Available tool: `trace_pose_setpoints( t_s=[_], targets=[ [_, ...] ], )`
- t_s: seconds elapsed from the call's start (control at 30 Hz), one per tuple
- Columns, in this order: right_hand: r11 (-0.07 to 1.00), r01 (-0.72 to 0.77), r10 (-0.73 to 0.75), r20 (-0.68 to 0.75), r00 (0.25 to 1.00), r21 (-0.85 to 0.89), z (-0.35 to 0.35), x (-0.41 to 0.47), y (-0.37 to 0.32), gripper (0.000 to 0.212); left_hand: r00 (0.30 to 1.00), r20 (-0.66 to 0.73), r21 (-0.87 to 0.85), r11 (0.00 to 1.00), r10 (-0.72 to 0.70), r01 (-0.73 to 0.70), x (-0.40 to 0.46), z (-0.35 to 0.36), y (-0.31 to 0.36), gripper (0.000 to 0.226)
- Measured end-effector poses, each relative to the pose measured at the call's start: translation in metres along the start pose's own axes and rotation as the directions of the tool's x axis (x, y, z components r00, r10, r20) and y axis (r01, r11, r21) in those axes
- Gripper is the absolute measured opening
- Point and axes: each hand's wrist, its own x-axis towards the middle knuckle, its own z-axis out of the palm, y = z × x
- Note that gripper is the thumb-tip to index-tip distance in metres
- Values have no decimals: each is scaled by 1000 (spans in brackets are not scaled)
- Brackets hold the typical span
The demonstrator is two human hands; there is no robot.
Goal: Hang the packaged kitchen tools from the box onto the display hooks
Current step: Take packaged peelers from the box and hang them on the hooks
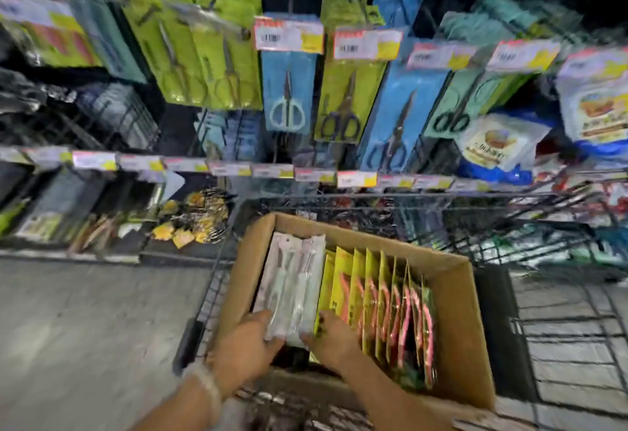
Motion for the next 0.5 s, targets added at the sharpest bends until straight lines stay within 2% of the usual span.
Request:
trace_pose_setpoints(
  t_s=[0.13,0.2,0.3,0.4,0.43,0.5],
  targets=[
    [994,-47,58,-119,991,97,8,32,-14,68,998,21,-134,989,-54,57,21,-1,4,47],
    [982,-79,104,-141,985,171,14,44,-20,61,997,53,-182,981,-63,72,28,1,6,35],
    [945,-127,193,-198,961,303,12,58,-19,45,993,66,-215,971,-97,109,38,1,6,31],
    [968,-159,194,-174,965,196,7,63,-14,11,993,72,-194,975,-97,109,42,4,8,34],
    [969,-154,187,-166,968,193,5,62,-13,8,993,63,-191,976,-96,106,42,5,10,37],
    [966,-134,173,-166,971,222,4,61,-8,16,993,66,-211,971,-102,113,41,4,13,41]
  ],
)
